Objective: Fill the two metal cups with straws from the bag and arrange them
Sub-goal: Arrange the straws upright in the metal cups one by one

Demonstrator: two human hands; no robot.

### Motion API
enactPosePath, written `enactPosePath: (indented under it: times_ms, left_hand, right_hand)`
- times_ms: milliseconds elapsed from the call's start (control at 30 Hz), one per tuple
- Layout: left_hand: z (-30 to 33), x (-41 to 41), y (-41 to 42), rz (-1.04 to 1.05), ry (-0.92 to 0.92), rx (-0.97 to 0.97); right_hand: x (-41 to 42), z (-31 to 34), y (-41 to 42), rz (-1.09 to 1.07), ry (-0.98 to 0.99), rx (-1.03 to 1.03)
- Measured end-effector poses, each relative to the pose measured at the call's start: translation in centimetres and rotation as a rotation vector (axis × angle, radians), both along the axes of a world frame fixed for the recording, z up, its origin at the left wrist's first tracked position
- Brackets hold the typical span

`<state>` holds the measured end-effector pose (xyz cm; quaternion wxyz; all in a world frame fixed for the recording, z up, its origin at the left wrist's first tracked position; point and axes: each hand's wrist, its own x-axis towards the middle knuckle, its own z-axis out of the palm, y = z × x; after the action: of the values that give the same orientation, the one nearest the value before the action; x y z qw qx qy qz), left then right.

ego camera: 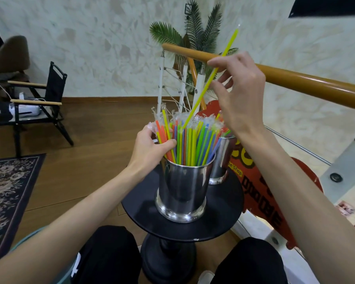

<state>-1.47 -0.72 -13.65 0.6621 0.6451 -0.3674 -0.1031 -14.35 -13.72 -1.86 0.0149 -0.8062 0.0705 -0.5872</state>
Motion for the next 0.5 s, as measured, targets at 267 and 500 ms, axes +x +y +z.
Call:
enactPosePath:
  times_ms: [267, 500]
  left_hand:
    - [0.1, -0.1, 0.2, -0.013, -0.004, -0.008]
    - [0.3, -0.3, 0.3, -0.038, -0.001, -0.067]
  right_hand:
    - [-0.4, -1.9, 2.1, 0.151, 0.174, 0.320]
    - [0.0, -5.5, 3.2, 0.050, 0.736, 0.573]
